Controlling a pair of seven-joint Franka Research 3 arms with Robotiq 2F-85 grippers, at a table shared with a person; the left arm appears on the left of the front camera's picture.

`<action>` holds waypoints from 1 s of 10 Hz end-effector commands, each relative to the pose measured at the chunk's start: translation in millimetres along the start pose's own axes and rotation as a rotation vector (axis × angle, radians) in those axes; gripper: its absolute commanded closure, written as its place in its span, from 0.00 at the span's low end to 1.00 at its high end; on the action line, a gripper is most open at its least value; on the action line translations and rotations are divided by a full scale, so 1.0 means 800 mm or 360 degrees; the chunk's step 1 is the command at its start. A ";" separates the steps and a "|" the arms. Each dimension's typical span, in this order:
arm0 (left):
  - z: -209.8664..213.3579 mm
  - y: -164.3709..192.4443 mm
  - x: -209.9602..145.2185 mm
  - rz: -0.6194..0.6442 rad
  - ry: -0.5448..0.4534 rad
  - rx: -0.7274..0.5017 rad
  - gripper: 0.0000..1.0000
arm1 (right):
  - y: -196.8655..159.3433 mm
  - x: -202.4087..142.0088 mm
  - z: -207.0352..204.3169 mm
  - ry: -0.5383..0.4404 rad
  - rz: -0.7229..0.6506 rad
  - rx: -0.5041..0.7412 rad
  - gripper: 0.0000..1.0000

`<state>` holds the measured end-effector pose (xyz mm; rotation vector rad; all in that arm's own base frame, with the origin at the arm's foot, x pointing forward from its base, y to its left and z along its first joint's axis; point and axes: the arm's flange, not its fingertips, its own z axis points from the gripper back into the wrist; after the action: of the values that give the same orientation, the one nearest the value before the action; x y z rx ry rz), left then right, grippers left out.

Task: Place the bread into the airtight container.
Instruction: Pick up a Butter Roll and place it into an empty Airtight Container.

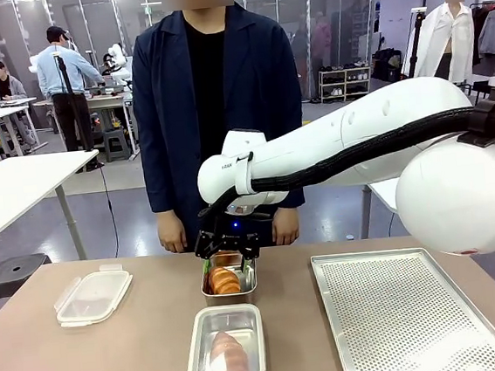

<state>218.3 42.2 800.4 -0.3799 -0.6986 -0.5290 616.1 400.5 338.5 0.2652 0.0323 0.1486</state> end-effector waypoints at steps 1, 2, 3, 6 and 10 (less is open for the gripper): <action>0.001 -0.001 -0.001 -0.0037 0.0001 -0.0024 0.00 | 0.000 -0.001 0.000 0.0001 -0.0001 -0.0002 0.00; 0.001 -0.001 -0.001 -0.0037 0.0001 -0.0024 0.00 | 0.000 -0.001 0.000 0.0001 -0.0001 -0.0002 0.00; 0.001 -0.001 -0.001 -0.0037 0.0001 -0.0024 0.00 | 0.000 -0.001 0.000 0.0001 -0.0001 -0.0002 0.00; 0.001 -0.001 -0.001 -0.0037 0.0001 -0.0024 0.00 | -0.004 0.005 0.052 -0.0122 0.0080 -0.0075 0.00; 0.001 -0.001 -0.001 -0.0037 0.0001 -0.0024 0.00 | -0.040 -0.049 0.197 -0.0201 0.0220 -0.0110 0.00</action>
<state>218.3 42.4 800.4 -0.3800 -0.6986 -0.5287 613.6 354.2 466.7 0.2016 -0.1209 0.2320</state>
